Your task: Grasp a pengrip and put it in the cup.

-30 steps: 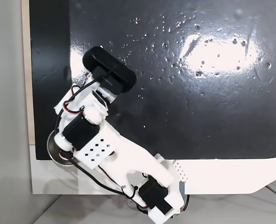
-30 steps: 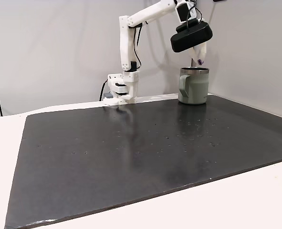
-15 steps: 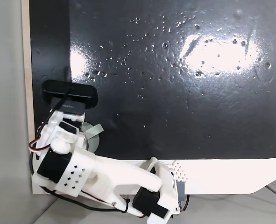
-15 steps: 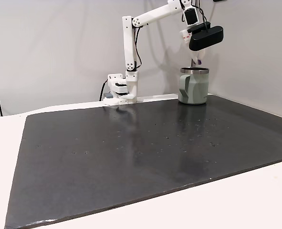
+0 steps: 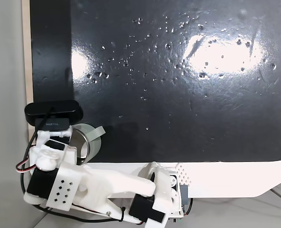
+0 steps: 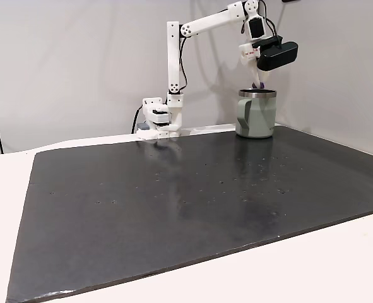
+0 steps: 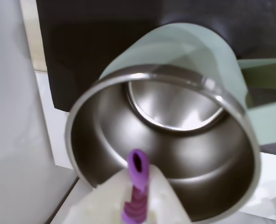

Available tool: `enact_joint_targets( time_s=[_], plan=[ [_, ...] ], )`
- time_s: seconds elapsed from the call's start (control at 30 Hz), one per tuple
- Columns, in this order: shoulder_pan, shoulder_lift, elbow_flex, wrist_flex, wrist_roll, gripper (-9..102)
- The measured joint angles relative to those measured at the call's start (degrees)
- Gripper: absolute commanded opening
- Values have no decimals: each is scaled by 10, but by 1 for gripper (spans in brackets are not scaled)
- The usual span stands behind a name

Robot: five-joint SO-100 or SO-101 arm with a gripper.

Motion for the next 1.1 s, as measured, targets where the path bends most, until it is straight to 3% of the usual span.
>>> enact_joint_targets(
  time_s=[0.07,0.17,0.37,1.1],
  plan=[
    [-1,0,0,0,0,2],
    [1,0,0,0,0,17],
    [0,0,0,0,0,32],
    [2,0,-10,4,0,32]
  ],
)
